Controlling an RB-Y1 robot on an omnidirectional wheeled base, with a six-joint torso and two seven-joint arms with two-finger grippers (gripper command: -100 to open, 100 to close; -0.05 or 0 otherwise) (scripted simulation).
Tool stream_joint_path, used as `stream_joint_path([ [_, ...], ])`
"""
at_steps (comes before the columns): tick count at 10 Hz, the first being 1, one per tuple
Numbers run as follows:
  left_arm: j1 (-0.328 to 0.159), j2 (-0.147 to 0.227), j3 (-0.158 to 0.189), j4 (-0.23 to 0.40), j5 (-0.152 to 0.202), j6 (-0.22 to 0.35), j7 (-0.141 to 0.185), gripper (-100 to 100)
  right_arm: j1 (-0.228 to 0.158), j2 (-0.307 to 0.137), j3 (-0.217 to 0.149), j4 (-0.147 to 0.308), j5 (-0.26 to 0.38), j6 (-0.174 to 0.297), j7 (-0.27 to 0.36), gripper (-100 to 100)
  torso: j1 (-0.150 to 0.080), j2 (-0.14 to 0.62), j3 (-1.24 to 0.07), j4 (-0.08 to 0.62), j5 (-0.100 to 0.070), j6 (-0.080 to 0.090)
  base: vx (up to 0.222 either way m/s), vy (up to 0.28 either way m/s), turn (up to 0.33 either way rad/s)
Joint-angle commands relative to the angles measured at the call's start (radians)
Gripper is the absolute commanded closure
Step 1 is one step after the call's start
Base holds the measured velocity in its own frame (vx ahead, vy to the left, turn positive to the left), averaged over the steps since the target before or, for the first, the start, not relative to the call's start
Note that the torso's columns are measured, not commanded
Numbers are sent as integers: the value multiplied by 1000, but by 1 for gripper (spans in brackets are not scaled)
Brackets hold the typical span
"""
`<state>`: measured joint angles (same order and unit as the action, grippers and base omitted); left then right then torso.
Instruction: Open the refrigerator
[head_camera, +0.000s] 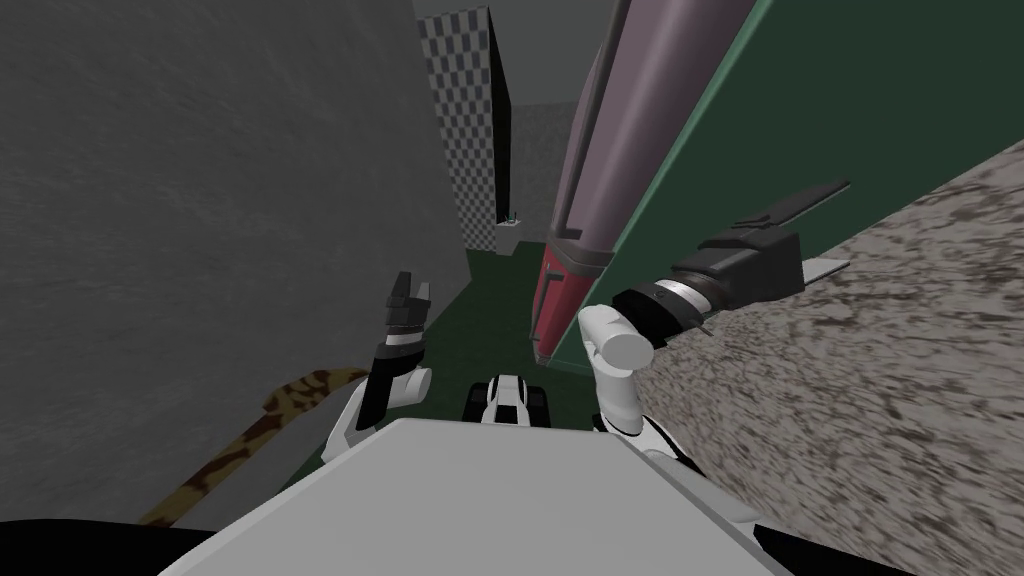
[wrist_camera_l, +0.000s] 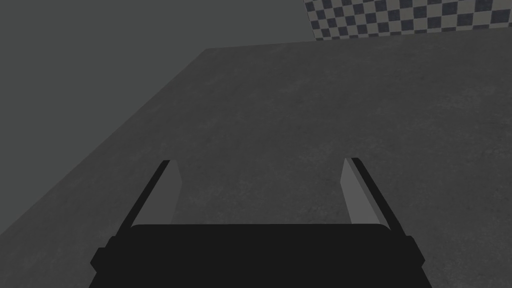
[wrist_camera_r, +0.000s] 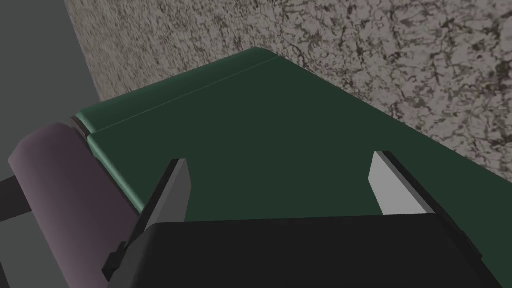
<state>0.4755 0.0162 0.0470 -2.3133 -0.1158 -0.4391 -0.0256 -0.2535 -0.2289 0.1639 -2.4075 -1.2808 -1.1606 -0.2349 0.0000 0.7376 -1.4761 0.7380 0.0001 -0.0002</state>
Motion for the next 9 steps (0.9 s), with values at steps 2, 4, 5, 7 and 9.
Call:
stream_joint_path([
  [2, 0, 0, 0, 0, 0, 0, 0, 0, -56, 0, 17, -1, -100, -50, -21, -100, 0, 2, 1, 0, 0, 0, 43, -14, 27],
  [4, 0, 0, 0, 0, 0, 0, 0, 0, -56, 0, 17, -1, -146, -50, -21, -100, 0, 0, 0, 0, 0, 0, 42, -14, 16],
  [5, 0, 0, 0, 0, 0, 0, 0, 0, -91, 0, 28, -3, -184, -80, -33, -100, 0, 1, 1, 0, 0, 0, 54, -23, 61],
  [7, 0, 0, 0, 0, 0, 0, 0, 0, -91, 0, 28, -3, -225, -80, -33, -100, 0, 0, 0, 0, 0, 0, 47, -14, 14],
  [9, 0, 0, 0, 0, 0, 0, 0, 0, -125, 1, 40, -4, -295, -108, -46, -100, 0, 0, 0, 0, 0, 0, 57, -21, 46],
])
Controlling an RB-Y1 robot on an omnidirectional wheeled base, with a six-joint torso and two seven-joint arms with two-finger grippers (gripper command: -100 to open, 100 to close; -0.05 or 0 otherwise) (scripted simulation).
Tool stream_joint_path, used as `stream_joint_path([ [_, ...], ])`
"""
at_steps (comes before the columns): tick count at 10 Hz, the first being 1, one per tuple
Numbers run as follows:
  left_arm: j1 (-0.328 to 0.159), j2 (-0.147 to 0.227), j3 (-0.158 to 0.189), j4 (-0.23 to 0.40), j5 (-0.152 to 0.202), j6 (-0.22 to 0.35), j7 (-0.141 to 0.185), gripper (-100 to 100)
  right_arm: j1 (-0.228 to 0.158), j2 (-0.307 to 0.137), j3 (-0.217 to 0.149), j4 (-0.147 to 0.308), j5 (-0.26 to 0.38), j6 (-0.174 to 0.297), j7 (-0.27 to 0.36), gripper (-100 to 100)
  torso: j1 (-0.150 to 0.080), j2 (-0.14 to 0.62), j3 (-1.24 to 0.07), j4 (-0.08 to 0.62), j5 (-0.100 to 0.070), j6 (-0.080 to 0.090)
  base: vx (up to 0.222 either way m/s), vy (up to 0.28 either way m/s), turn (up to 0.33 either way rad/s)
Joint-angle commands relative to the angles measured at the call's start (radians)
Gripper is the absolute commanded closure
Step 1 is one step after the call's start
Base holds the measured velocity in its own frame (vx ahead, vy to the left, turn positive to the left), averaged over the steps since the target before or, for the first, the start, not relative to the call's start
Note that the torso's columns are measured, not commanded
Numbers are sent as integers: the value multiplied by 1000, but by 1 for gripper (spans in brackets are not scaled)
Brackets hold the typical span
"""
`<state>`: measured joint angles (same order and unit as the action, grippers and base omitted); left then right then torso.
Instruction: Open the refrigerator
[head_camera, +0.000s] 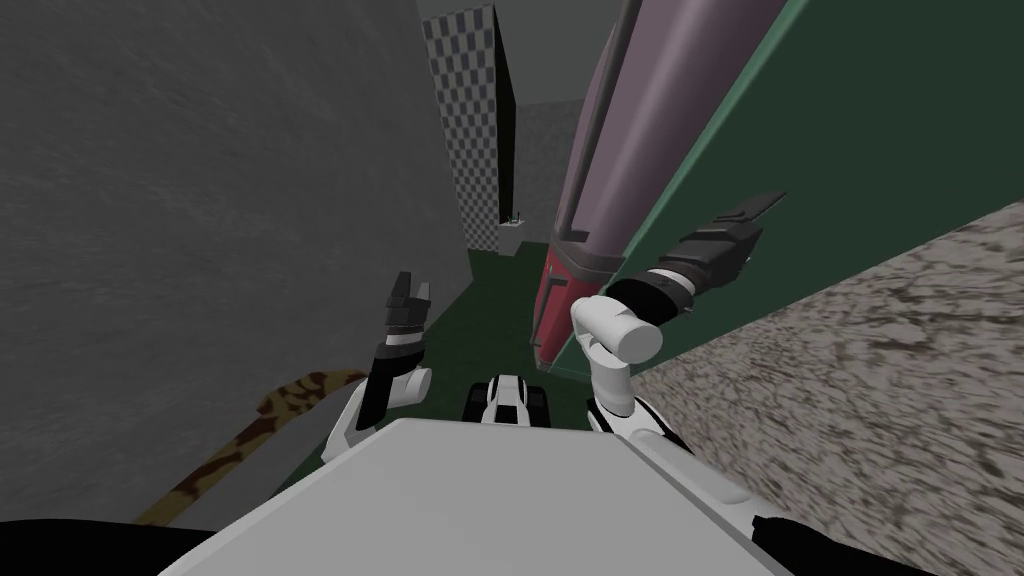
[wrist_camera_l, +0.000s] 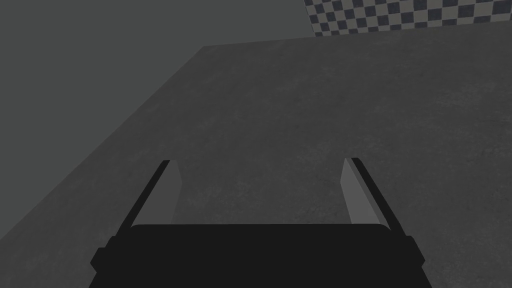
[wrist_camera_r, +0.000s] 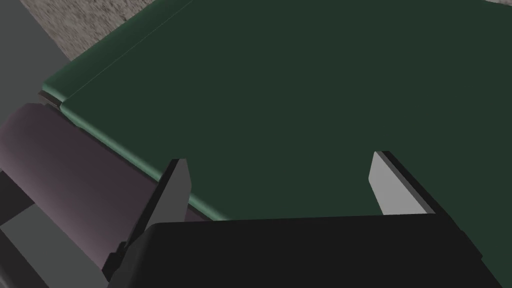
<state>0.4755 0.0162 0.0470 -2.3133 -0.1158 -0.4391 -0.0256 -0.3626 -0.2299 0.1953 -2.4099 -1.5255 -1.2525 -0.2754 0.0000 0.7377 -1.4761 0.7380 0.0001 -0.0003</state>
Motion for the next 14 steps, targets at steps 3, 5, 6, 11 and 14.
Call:
stream_joint_path([
  [3, 0, 0, 0, 0, 0, 0, 0, 0, -47, 3, 19, -3, -134, -43, -17, -100, 0, 0, 0, 0, 0, 0, 59, -23, 28],
  [5, 0, 0, 0, 0, 0, 0, 0, 0, -77, 5, 30, -5, -197, -67, -28, -100, 1, 1, 1, 0, 0, 0, 45, -17, 44],
  [6, 0, 0, 0, 0, 0, 0, 0, 0, -77, 5, 30, -5, -208, -67, -28, -100, 0, 1, 0, 0, 0, 0, 27, -13, -5],
  [11, 0, 0, 0, 0, 0, 0, 0, 0, -155, 19, 58, -14, -375, -135, -59, -100, 0, 0, 0, 0, 0, 0, 59, -27, 44],
  [14, 0, 0, 0, 0, 0, 0, 0, 0, -177, 27, 67, -18, -450, -156, -68, -100, 0, -5, -4, -2, 0, -2, 20, -21, 10],
])
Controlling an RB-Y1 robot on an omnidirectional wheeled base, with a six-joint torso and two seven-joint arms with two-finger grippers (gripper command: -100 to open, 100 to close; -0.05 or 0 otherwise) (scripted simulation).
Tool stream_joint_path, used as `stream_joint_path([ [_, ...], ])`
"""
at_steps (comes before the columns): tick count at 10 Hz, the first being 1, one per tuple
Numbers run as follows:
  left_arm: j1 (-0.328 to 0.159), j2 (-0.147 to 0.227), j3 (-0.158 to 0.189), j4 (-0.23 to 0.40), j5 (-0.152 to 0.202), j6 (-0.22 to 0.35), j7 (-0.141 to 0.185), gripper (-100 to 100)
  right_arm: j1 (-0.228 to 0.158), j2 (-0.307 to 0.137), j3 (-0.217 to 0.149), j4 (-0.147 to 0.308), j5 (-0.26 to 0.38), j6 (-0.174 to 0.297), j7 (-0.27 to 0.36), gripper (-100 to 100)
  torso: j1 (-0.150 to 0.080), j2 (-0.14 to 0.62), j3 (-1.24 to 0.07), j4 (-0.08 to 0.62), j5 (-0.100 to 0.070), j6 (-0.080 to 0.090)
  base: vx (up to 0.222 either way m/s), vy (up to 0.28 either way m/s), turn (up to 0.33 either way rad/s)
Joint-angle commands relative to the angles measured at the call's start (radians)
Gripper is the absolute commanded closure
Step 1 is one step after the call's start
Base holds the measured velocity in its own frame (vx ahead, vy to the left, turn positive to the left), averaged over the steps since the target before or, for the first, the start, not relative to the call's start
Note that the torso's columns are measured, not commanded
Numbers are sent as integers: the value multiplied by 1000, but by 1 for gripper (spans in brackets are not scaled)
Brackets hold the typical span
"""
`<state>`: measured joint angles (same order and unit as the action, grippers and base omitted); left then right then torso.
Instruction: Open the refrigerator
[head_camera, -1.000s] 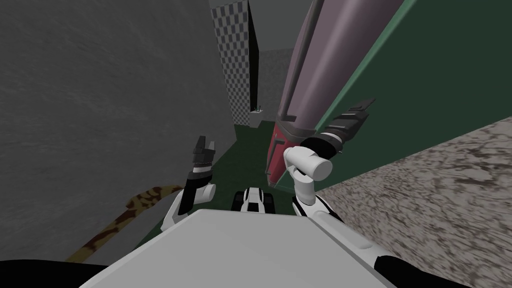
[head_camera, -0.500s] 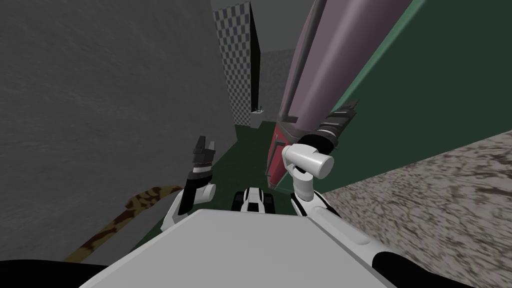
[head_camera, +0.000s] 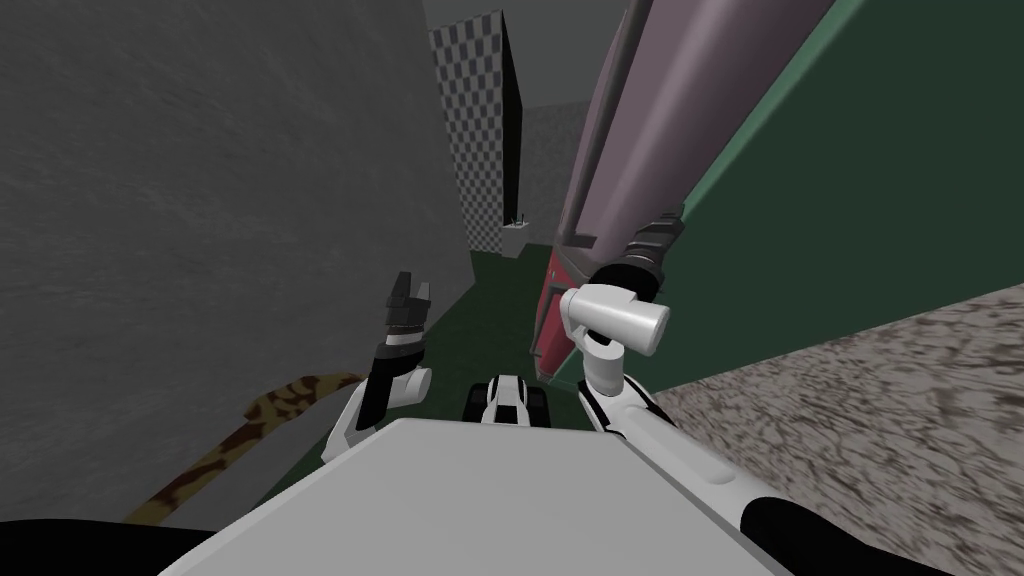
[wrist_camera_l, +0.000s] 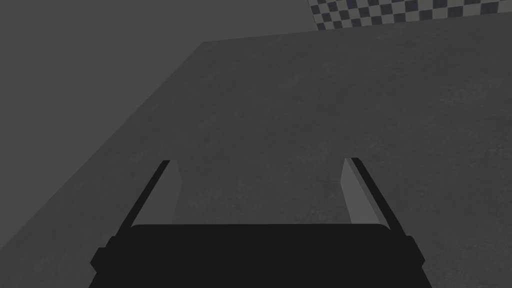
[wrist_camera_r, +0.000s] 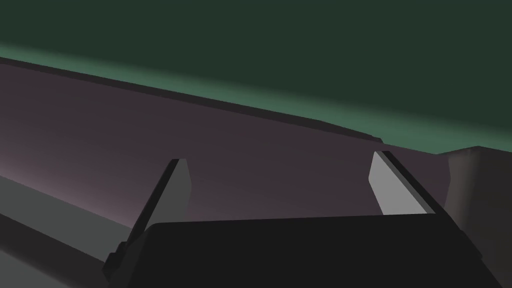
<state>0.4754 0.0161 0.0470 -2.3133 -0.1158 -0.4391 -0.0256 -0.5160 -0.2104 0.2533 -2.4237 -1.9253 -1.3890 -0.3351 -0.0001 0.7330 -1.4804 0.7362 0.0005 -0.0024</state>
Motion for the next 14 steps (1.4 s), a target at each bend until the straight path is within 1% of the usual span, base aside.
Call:
stream_joint_path([
  [1, 0, 0, 0, 0, 0, 0, 0, 0, -23, 7, 9, -5, -72, -20, -9, -100, 0, -5, -4, 0, 2, -2, 29, -16, 35],
  [2, 0, 0, 0, 0, 0, 0, 0, 0, -44, 17, 17, -11, -105, -42, -17, -100, 1, -9, -7, -2, 2, -2, 43, -24, 26],
  [3, 0, 0, 0, 0, 0, 0, 0, 0, -44, 17, 17, -11, -129, -42, -17, -100, 0, -13, -11, -2, 3, -4, 29, -25, 20],
  [4, 0, 0, 0, 0, 0, 0, 0, 0, -62, 29, 24, -18, -159, -64, -24, -100, -1, -17, -14, -4, 2, -5, 22, -27, 34],
  [5, 0, 0, 0, 0, 0, 0, 0, 0, -62, 29, 24, -18, -182, -64, -24, -100, -2, -21, -17, -5, 2, -5, 31, -26, 36],
  [6, 0, 0, 0, 0, 0, 0, 0, 0, -78, 43, 31, -27, -213, -87, -31, -100, -3, -24, -19, -5, 2, -5, 45, -35, 42],
  [7, 0, 0, 0, 0, 0, 0, 0, 0, -78, 43, 31, -27, -230, -87, -31, -100, -4, -27, -22, -6, 2, -6, 19, -34, 10],
  [9, 0, 0, 0, 0, 0, 0, 0, 0, -104, 79, 42, -50, -301, -138, -43, -100, -6, -31, -26, -7, 1, -6, 44, -24, 41],
  [10, 0, 0, 0, 0, 0, 0, 0, 0, -104, 79, 42, -50, -312, -138, -43, -100, -6, -35, -27, -9, 0, -6, 46, -8, 53],
  [12, 0, 0, 0, 0, 0, 0, 0, 0, -122, 125, 50, -83, -369, -196, -51, -100, -12, -36, -27, -12, -4, -2, 40, -18, 44],
  [14, 0, 0, 0, 0, 0, 0, 0, 0, -135, 182, 56, -126, -418, -261, -57, -100, -16, -32, -23, -15, -7, 1, 55, -37, 39],
])
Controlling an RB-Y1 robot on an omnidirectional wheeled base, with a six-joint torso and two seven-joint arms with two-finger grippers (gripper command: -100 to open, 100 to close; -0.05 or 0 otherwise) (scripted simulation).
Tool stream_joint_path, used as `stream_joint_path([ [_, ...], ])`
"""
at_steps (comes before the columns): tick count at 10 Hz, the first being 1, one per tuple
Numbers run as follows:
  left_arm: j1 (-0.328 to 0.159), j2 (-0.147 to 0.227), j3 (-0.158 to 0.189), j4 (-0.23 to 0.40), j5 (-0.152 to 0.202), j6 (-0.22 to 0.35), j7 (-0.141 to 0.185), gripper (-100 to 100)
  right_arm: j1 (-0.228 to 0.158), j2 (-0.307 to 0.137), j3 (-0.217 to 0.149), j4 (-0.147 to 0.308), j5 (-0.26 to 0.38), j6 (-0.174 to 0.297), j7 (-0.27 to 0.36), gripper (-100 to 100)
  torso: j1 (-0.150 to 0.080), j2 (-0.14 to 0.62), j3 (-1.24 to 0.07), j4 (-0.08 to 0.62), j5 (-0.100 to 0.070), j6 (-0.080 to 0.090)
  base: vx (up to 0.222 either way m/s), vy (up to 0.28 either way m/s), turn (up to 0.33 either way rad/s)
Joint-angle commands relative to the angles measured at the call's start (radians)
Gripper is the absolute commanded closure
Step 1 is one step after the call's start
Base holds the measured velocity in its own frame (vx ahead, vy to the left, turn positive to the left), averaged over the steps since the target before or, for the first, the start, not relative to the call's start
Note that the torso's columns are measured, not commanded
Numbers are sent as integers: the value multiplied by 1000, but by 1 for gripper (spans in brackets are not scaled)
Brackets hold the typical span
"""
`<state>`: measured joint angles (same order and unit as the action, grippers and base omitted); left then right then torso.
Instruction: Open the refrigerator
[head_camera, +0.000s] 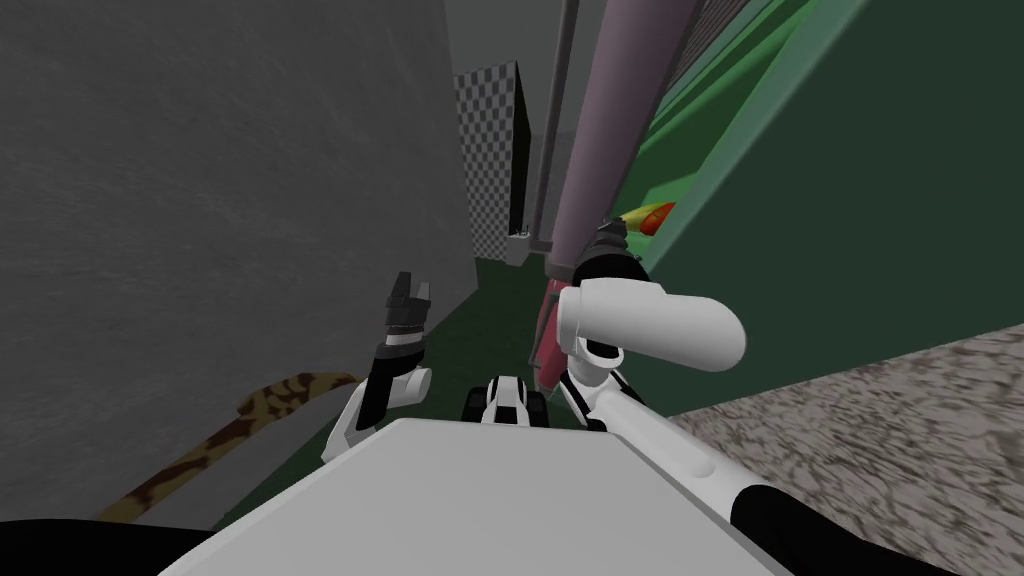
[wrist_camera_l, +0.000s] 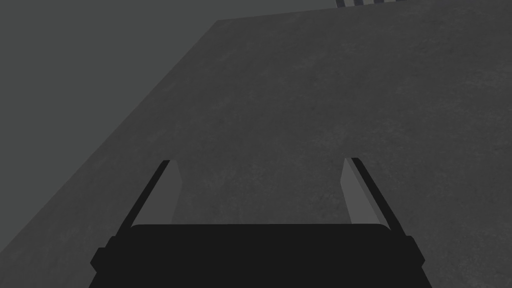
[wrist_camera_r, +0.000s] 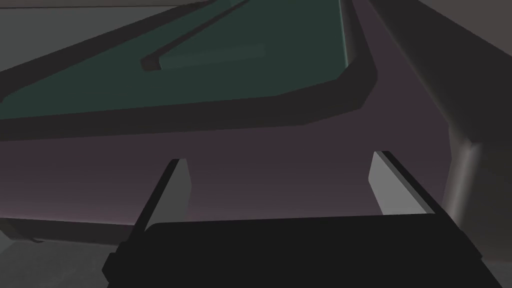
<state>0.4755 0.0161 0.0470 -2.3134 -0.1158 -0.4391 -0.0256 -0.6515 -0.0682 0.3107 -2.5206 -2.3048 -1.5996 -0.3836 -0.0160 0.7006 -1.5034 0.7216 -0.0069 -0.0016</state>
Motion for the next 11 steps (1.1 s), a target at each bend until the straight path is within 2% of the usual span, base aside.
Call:
stream_joint_path([
  [1, 0, 0, 0, 0, 0, 0, 0, 0, 1, 40, -2, -29, -39, -55, -8, -100, -1, 1, 3, -3, -2, 1, 15, -13, 15],
  [2, 0, 0, 0, 0, 0, 0, 0, 0, -3, 70, 0, -53, -53, -85, -10, -100, -1, 4, 5, -4, -3, 2, 0, 0, 0],
  [3, 0, 0, 0, 0, 0, 0, 0, 0, -3, 70, 0, -53, -53, -90, -10, -100, 1, 6, 7, -3, -2, 2, 0, 0, 0],
  [4, 0, 0, 0, 0, 0, 0, 0, 0, -6, 97, 2, -74, -63, -122, -11, -100, 2, 9, 9, -2, -2, 2, 0, 0, 0],
  [5, 0, 0, 0, 0, 0, 0, 0, 0, -6, 97, 2, -74, -63, -122, -11, -100, 3, 10, 10, -1, -1, 2, -3, -4, 10],
  [6, 0, 0, 0, 0, 0, 0, 0, 0, -7, 114, 2, -87, -68, -141, -12, -100, 4, 12, 11, 0, 0, 2, 0, 0, 0],
  [7, 0, 0, 0, 0, 0, 0, 0, 0, -7, 114, 2, -87, -68, -141, -12, -100, 5, 14, 14, 0, 0, 2, 0, 0, 0],
  [8, 0, 0, 0, 0, 0, 0, 0, 0, -18, 111, 4, -90, -68, -122, -16, -100, 6, 16, 15, 1, 0, 2, -10, 6, -1],
  [9, 0, 0, 0, 0, 0, 0, 0, 0, -42, 111, -5, -65, -79, -110, -23, -100, 7, 17, 16, 2, 1, 2, -14, 7, -17],
  [11, 0, 0, 0, 0, 0, 0, 0, 0, -65, 109, -18, -26, -93, -96, -34, -100, 7, 17, 13, 7, 3, 2, -6, 7, -13],
])
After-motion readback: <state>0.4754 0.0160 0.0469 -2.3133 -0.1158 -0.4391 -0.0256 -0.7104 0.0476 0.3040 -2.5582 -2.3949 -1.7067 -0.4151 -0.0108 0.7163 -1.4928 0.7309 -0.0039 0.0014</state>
